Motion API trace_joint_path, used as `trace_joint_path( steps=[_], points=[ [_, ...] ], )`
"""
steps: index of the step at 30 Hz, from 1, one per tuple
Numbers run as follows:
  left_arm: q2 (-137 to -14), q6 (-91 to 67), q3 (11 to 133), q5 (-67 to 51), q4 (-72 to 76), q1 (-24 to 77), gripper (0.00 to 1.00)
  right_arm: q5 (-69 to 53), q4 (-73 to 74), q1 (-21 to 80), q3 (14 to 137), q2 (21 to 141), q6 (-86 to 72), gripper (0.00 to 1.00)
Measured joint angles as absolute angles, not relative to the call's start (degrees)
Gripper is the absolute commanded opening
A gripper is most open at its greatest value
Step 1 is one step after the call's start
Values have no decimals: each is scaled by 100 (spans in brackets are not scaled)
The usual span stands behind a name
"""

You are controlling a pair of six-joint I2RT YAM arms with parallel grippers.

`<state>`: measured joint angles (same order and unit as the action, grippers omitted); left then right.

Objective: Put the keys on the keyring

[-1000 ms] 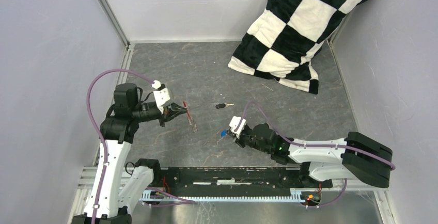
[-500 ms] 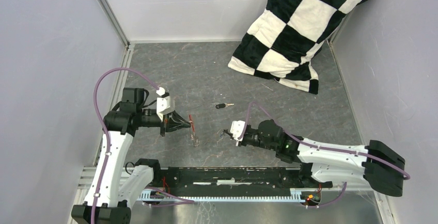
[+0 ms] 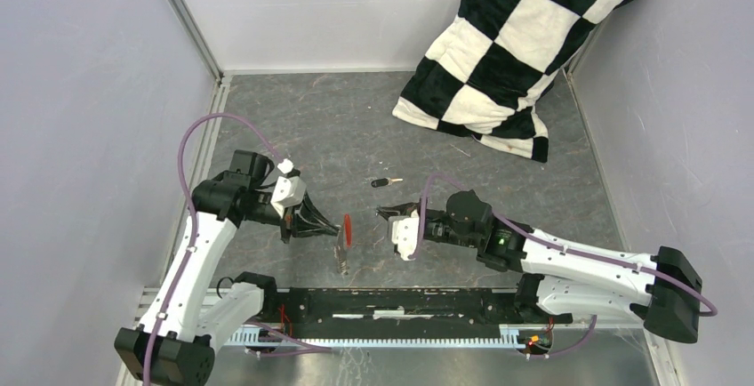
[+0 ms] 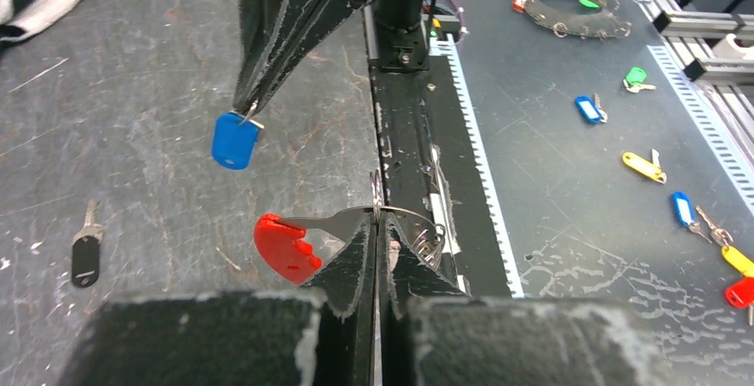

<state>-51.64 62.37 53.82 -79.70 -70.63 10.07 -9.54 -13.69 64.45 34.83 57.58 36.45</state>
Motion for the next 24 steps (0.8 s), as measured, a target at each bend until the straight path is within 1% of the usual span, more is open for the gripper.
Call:
trace_joint_path(
  steps=[9, 15, 24],
  points=[
    [-5522, 6587, 5404, -7905, -7083, 1621, 2, -1776, -423, 6451, 4327, 5728, 5183, 0],
    [-5730, 6663, 5754, -7662, -7122, 2141, 2, -2163, -110, 6493, 4397, 5494, 5544, 0],
    [-5881, 7240, 5852, -7371, -7293, 2344, 2, -2104, 454, 6906, 4571, 5520, 5732, 0]
  ],
)
